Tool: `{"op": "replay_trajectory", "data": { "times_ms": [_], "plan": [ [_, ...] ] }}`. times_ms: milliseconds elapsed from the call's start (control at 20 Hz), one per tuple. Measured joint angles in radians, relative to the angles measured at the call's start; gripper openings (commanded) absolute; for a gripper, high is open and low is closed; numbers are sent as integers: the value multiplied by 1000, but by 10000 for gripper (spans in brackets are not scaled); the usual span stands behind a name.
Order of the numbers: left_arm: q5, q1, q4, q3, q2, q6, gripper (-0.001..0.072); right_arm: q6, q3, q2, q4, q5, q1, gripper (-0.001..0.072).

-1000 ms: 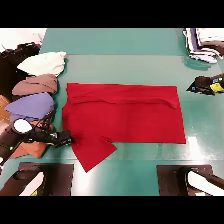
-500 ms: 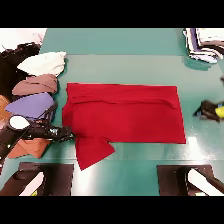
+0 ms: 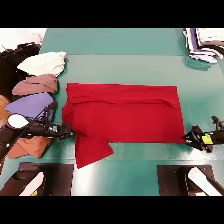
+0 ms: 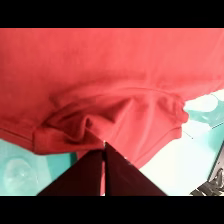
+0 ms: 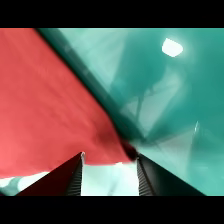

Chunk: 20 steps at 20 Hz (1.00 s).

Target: Fold the shirts.

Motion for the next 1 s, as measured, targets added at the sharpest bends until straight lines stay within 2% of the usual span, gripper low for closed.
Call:
{"op": "replay_trajectory", "data": {
  "times_ms": [50,150,250,500,850,1000],
  "plan": [
    [2,0,0,0,0,0,25,0,-11,0,11,-15,18,227],
    [8,0,6,1,0,2,24,0,-23,2,20,-52,55,45],
    [-3,0,26,8,1,10,24,-3,-29,16,18,-72,83,16],
    [-81,0,71,52,42,18,23,-30,-30,156,-5,-47,110,15],
    [-262,-1,166,128,267,-116,23,-29,153,361,-95,142,118,14],
    [-240,-1,175,207,252,-119,24,-19,266,330,-105,162,164,14]
  ]
}}
